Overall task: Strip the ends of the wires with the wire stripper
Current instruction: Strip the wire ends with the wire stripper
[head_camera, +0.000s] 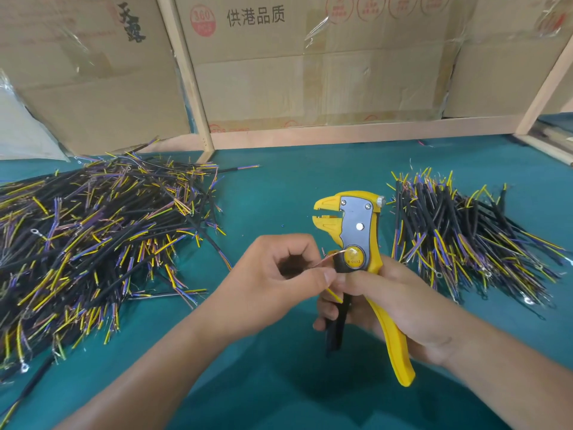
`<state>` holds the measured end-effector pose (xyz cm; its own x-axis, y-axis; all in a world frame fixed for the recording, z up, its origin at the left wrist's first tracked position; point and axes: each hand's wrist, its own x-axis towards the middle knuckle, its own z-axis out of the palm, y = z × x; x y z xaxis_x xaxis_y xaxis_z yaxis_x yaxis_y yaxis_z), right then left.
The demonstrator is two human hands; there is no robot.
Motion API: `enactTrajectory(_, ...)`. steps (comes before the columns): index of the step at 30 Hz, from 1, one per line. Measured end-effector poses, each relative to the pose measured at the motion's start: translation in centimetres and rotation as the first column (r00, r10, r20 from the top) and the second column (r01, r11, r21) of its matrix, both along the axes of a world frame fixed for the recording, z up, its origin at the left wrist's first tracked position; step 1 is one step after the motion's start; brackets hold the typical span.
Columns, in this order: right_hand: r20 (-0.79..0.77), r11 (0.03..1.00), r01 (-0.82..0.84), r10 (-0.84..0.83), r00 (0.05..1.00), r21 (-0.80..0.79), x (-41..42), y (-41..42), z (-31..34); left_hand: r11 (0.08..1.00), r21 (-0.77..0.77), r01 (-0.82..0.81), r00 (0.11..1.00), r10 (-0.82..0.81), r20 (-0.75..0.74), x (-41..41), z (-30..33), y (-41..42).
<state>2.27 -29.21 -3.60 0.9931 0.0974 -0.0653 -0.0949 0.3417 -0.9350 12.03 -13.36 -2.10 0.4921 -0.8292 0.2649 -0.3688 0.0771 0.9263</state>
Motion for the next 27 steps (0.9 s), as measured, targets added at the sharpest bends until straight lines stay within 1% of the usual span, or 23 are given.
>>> enactTrajectory(2,0.004,1.0,0.007,-0.007,1.0,0.002,0.0,0.0,0.0,0.999,0.009,0.041,0.999,-0.041,-0.029,0.1,0.1,0.2)
enactTrajectory(6,0.007,1.0,0.013,-0.013,1.0,-0.002,0.0,-0.4,0.1,0.994,0.089,0.062,0.996,-0.067,0.058,0.3,0.6,0.4)
enactTrajectory(11,0.01,1.0,0.03,-0.03,1.0,0.008,0.1,-0.8,0.5,0.991,0.123,-0.047,0.98,0.021,0.2,0.7,0.7,0.7)
enactTrajectory(15,0.005,0.999,0.036,-0.036,0.999,-0.001,0.2,-1.0,0.5,0.987,0.139,-0.083,0.955,0.039,0.293,0.9,0.7,0.8)
enactTrajectory(19,-0.023,0.999,0.042,-0.041,0.999,0.012,0.3,-1.1,0.3,0.976,0.168,-0.136,0.939,0.073,0.336,1.0,0.4,0.8)
enactTrajectory(27,-0.043,0.996,0.078,-0.079,0.996,-0.034,0.3,-1.4,0.2,0.975,0.151,-0.164,0.911,0.092,0.401,0.8,0.5,0.6)
